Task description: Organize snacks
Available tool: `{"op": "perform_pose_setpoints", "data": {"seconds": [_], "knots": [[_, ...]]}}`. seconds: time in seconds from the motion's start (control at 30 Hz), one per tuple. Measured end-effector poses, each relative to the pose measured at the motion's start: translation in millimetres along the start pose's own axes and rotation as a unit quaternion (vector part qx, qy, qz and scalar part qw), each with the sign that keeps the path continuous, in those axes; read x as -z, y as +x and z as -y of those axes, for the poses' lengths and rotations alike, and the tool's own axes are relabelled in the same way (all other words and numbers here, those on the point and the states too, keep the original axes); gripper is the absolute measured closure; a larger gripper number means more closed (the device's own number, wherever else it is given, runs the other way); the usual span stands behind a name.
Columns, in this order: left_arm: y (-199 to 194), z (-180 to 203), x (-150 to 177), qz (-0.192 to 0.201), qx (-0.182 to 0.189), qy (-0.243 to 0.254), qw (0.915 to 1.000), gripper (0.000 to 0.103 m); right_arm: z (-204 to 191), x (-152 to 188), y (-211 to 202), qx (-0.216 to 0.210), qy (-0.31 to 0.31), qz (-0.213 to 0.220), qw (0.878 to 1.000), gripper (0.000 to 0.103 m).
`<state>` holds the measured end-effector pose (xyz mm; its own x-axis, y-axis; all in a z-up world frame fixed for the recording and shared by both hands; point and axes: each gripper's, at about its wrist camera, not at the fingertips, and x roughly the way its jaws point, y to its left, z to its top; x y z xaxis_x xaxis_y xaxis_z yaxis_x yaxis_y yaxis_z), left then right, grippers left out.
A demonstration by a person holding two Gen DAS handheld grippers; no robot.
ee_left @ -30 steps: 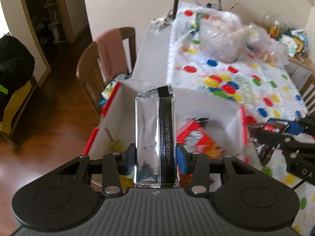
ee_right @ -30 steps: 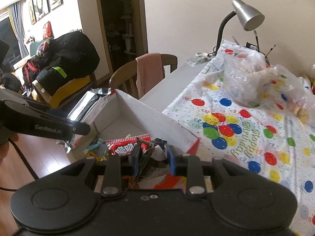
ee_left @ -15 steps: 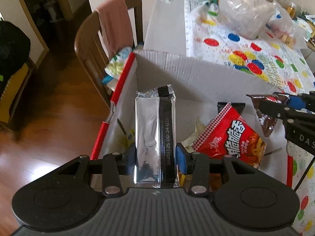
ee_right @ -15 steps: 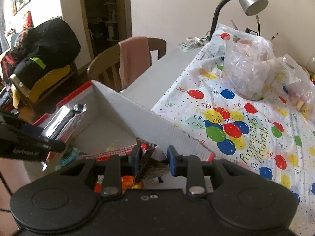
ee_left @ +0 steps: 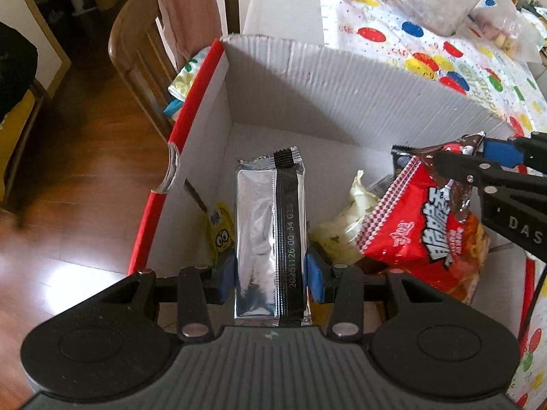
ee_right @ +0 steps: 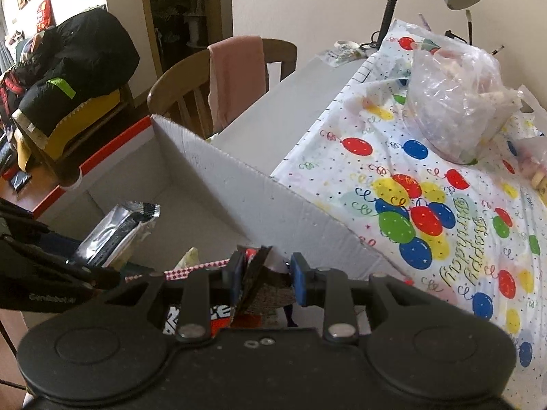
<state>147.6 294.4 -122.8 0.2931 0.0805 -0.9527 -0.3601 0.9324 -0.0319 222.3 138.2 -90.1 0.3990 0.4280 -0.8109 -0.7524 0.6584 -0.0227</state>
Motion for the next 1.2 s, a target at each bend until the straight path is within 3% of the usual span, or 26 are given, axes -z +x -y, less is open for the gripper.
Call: {"op": "perform_pose_setpoints", "data": {"seconds": [0.33, 0.57, 0.9, 1.2], "knots": [[-0.6, 2.3, 4.3, 0.014, 0.001, -0.003, 0.9999, 0.059, -1.1, 3.3, -0.1, -0.007, 0.007, -0.008, 1.0, 0.065], [-24.6, 4.9, 10.7, 0.053, -0.001, -0.005, 0.9986, 0.047, -0.2, 6.0, -17.7, -0.018, 0.013, 0.004, 1.0, 0.053], [-68.6, 13.2, 27.0, 0.124, 0.001, -0.007, 0.9922, 0.033, -0.5, 14.6, -66.4, -0.035, 0.011, 0.047, 0.998, 0.032], [-107.5, 26.9, 47.7, 0.169, 0.019, -0.012, 0.9853, 0.031, -1.1, 31.1, -119.5, -0.057, 0.004, 0.099, 0.993, 0.012]]}}
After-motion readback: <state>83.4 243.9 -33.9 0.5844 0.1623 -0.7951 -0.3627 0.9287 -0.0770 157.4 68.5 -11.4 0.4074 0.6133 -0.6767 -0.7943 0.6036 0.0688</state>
